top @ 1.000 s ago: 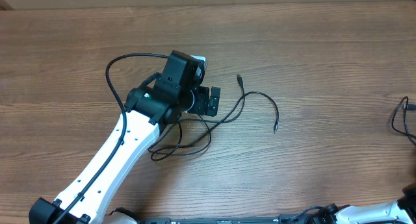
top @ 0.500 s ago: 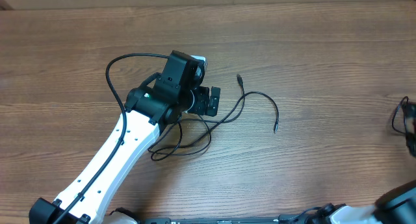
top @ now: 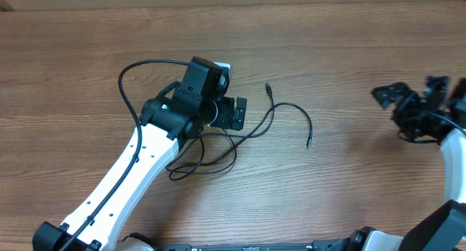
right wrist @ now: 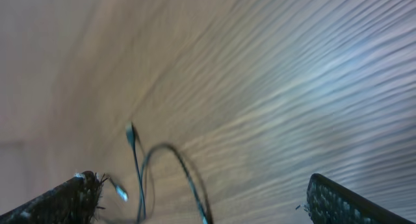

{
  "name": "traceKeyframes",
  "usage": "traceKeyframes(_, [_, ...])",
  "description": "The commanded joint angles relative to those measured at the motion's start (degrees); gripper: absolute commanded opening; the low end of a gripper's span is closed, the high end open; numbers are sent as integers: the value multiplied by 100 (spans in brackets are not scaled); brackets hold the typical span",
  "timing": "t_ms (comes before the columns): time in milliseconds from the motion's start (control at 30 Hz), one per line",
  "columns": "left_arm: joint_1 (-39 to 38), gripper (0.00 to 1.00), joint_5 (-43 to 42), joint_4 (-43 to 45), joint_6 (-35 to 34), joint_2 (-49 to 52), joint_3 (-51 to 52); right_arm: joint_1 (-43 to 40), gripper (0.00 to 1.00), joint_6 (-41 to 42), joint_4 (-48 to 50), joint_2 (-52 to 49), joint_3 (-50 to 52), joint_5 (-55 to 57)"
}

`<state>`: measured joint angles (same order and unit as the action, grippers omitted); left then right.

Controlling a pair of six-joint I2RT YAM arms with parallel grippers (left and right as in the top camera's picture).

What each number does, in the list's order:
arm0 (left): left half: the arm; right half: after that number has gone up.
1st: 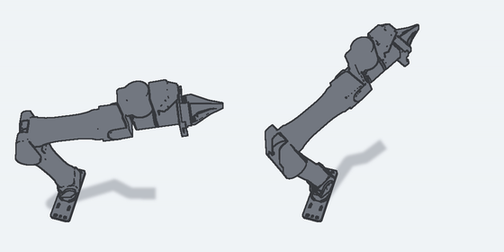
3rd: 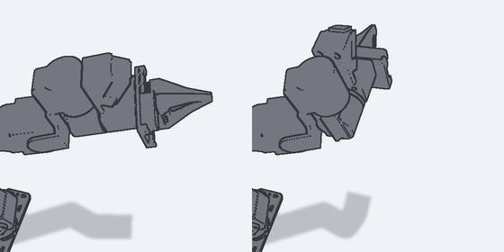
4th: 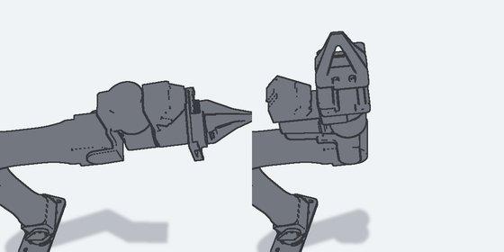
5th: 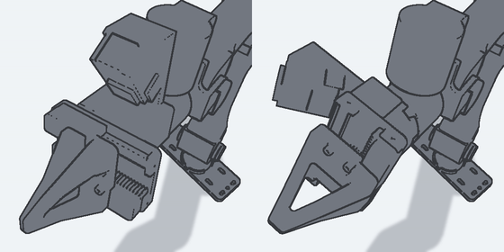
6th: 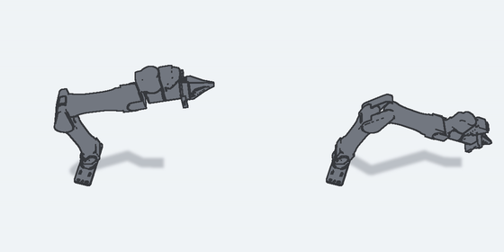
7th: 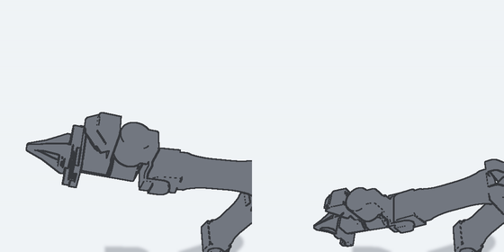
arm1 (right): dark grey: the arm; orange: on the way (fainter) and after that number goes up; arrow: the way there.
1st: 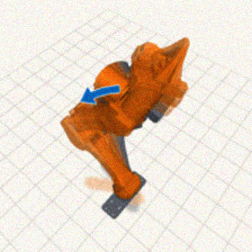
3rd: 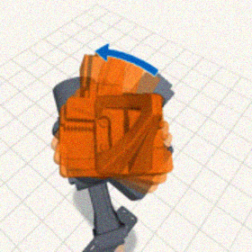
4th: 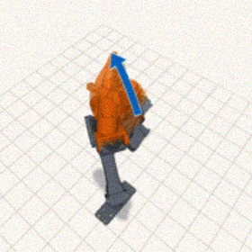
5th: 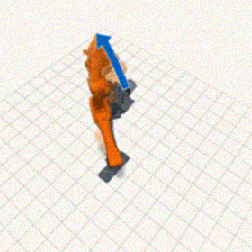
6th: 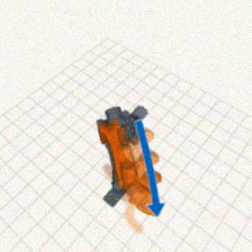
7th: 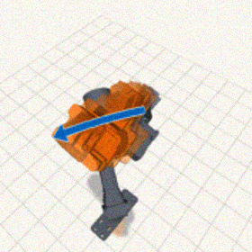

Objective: Untangle cables

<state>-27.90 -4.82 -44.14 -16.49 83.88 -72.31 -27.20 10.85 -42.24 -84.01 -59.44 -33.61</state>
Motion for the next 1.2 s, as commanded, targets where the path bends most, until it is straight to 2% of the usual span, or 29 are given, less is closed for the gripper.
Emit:
traceKeyframes(0, [-20,100,59,22,-2,24,-55,428,100,-48,-90,37,-20,271])
traceKeyframes(367, [-20,100,153,35,22,24,-55,2129,100,203,-505,-2,-13,271])
traceKeyframes(467, [-20,100,492,136,22,24,-55,2516,100,656,-479,-2,-9,306])
traceKeyframes(567, [37,99,850,-37,26,24,-55,2793,100,1515,-393,-2,-4,612])
traceKeyframes(667, [286,100,634,-101,33,24,-55,2979,100,1738,-240,-2,-4,660])
traceKeyframes(733, [557,100,157,-157,282,24,-55,3067,100,1843,-203,-2,-4,658])
traceKeyframes(833, [966,100,-592,-227,1058,24,-55,3191,100,1985,-208,-2,-2,632])
traceKeyframes(1033, [1694,99,-658,-326,1309,24,-55,3547,100,2374,-127,-2,17,529])
traceKeyframes(1167, [1969,100,-780,-389,1803,24,-55,3838,100,2632,-13,-4,17,522])
